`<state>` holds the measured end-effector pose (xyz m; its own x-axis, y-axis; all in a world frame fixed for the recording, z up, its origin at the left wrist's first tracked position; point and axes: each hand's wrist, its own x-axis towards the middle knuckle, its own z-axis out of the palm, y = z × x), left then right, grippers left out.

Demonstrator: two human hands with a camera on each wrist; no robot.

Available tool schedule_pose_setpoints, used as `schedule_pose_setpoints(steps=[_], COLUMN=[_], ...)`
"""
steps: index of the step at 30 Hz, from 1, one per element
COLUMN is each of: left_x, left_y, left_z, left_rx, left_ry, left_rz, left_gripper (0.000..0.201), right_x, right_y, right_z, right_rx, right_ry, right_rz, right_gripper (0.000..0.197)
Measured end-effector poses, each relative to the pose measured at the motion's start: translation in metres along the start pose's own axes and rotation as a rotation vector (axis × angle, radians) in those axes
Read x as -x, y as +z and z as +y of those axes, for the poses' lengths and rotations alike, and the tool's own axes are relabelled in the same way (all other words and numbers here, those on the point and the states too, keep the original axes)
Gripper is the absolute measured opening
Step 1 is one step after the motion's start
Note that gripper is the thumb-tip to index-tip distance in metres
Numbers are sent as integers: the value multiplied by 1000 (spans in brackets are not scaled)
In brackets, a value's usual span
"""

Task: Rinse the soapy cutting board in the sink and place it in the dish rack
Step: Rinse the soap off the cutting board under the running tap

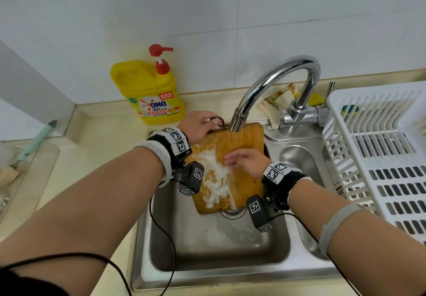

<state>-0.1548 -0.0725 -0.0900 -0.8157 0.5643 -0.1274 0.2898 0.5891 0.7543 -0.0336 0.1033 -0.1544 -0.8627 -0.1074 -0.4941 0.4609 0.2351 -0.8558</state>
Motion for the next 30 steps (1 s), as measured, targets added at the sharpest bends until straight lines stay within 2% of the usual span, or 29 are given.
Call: schedule_pose_setpoints(steps=[2,3,7,10,13,15,18,21,25,27,29,30], left_x=[-1,0,2,4,4,5,6,8,9,8,7,7], left_y=[1,1,2,3,3,3,3,2,2,2,2,2], left_z=[0,0,5,7,4,3,0,1,2,3,3,2], left_rx=[-9,-13,-14,-19,-16,-4,19,30,38,35,30,38], left_ry=[-10,-14,-12,0,-1,2,-14,-8,22,32,35,37], left_rz=[-5,-11,-7,4,16,19,16,10,24,28,37,40], left_gripper=[24,24,25,26,27,28,27,27,26,26,26,26], right_x=[1,2,7,7,9,12,17,17,16,16,15,17], right_y=[1,0,-8,-6,-1,-1,2,-2,-11,-9,-7,-9], right_z=[7,4,-33,-47,-29,-8,22,28,-17,-38,-42,-40], right_rx=[101,98,-170,-297,-284,-265,-135,-36,-79,-110,-4,107], right_ry=[94,88,-122,-183,-185,-123,58,133,-100,-144,-155,-172], right_rz=[-1,32,197,180,161,161,164,152,209,212,227,288], right_gripper=[28,26,33,47,55,47,29,27,28,30,30,29])
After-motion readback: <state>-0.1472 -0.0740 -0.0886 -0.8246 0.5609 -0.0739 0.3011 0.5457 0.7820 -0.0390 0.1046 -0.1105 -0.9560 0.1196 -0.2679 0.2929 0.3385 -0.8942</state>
